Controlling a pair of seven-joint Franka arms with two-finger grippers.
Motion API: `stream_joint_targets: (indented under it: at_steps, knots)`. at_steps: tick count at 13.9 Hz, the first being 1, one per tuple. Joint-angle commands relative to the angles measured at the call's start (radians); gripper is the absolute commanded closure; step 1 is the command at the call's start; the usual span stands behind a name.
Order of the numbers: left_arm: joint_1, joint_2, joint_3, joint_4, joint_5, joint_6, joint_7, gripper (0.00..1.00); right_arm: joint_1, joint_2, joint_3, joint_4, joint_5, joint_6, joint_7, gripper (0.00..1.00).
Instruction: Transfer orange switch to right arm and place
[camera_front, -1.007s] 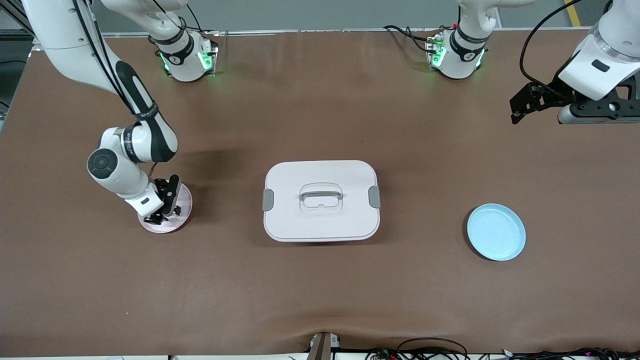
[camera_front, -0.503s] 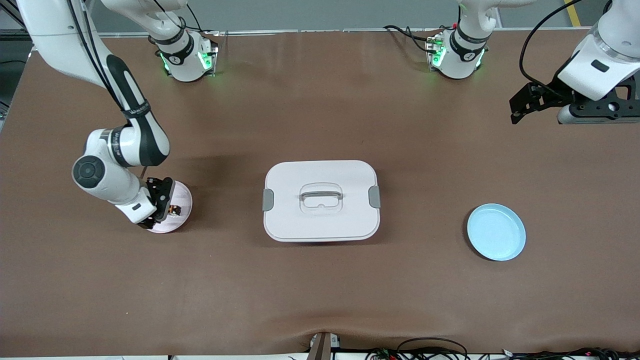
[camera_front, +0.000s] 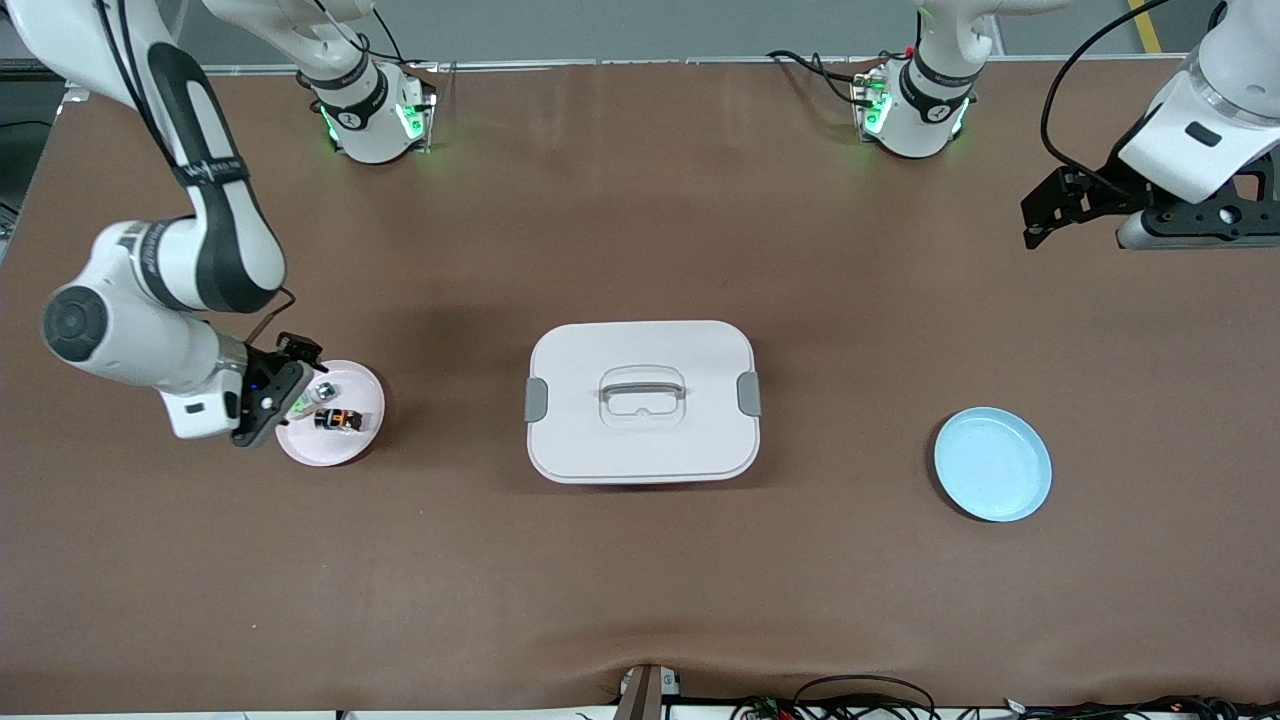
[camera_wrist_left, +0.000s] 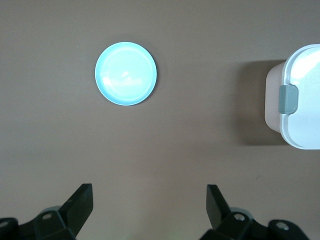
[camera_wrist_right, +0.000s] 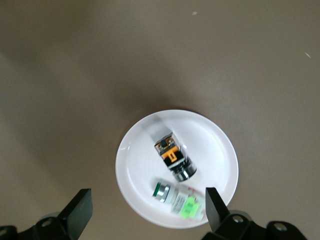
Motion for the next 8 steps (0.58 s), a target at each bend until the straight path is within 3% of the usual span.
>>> stream_joint_targets:
  at_steps: [1,3,8]
  knots:
    - [0.001,-0.016,0.002,-0.008,-0.002,-0.003,-0.001,0.00,-0.020,-0.061,0.011,0.054,0.018,-0.111,0.261,0.00]
    - [0.000,-0.013,0.002,-0.006,-0.002,0.001,-0.001,0.00,-0.022,-0.089,0.009,0.099,0.006,-0.171,0.457,0.00]
    - [0.000,-0.011,-0.006,-0.001,-0.002,0.004,-0.001,0.00,-0.078,-0.098,0.012,0.277,0.001,-0.321,0.627,0.00]
